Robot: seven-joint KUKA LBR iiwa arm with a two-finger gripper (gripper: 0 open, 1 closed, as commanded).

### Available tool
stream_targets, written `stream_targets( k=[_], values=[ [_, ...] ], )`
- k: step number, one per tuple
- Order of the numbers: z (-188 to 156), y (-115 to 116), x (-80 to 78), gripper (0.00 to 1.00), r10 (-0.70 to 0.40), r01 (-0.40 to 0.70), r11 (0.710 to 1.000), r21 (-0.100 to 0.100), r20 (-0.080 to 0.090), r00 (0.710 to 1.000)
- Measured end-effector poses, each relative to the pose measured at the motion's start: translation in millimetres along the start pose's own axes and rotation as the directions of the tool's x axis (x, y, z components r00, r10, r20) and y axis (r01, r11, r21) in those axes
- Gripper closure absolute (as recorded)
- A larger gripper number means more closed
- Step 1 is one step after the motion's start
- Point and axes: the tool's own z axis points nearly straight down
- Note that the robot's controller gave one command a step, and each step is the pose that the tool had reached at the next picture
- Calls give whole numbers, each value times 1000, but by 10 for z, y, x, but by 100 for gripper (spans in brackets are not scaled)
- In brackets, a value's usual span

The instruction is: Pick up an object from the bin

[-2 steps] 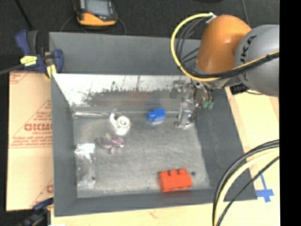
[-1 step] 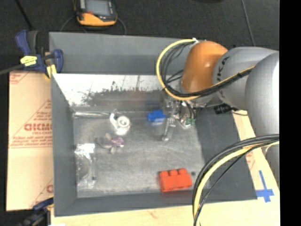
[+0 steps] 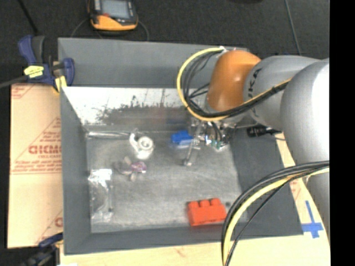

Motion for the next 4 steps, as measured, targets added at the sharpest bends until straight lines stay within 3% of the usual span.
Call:
stream_targets(
  k=[1, 2, 3, 4],
  values=[
    [-34, 13, -35, 100, -1, 1, 1000, -4, 15, 1000],
    [-1381, 300, 110, 100, -26, 26, 1000, -7, 8, 1000],
    [-663, 143, 176, 100, 53, -53, 999, -3, -8, 999],
    [-705, 150, 158, 0, 51, -51, 999, -4, -1, 999]
  ],
)
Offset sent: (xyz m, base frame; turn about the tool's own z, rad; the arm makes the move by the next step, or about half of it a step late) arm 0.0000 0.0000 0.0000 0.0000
